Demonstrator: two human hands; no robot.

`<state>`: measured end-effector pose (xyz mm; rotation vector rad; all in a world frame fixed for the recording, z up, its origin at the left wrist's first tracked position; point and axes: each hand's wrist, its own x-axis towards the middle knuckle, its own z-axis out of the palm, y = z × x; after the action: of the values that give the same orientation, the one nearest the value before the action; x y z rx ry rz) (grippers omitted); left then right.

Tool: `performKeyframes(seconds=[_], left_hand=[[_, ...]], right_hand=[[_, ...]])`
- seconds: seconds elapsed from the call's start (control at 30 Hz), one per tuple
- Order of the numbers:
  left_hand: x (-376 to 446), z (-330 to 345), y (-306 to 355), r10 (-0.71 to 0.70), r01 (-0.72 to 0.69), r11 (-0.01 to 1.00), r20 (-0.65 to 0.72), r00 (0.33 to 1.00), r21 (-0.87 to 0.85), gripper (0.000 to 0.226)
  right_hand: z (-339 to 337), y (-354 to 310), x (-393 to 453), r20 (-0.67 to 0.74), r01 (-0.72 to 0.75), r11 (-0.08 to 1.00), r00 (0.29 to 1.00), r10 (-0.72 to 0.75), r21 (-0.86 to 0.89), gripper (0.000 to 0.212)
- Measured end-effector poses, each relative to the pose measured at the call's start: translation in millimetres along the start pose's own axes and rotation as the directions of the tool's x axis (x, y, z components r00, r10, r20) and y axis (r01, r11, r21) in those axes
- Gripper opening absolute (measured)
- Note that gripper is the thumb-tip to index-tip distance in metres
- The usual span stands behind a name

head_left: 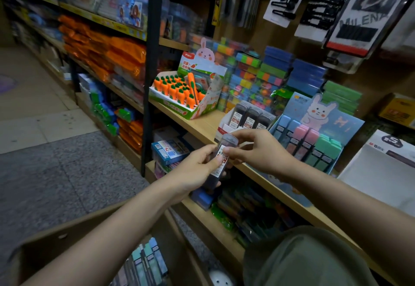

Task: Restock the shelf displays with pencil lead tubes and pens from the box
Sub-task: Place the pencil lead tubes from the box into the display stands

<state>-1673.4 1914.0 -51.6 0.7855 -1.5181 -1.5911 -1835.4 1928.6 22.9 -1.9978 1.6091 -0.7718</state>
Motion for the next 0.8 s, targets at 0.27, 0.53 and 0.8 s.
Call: performKeyframes(seconds=[0.27,0.53,0.8], left_hand=[[14.1,2.8,5.0,0.096,-0.075,0.985,-0.132,0.987,0.158,0.027],[85.0,12.4,0.5,0.141,0.073,0.850,-0.359,0.923,0.522,0.109],[115.2,27.9,-14.4,0.173,0.071,0.836,-0.384,0.907,0.544,0.128]], right_hand=[[-44.5,5.3,15.2,-0.011,-0.004,0.993,1.000,0.005,0.121,0.014],[-96.8,24.9,92.5,-0.437,-0.026,0.965,0.894,-0.095,-0.262,0.019],[-69.8,43.9,131.7,-0.333,-0.020,0.907,0.934,-0.134,-0.421,0.026]])
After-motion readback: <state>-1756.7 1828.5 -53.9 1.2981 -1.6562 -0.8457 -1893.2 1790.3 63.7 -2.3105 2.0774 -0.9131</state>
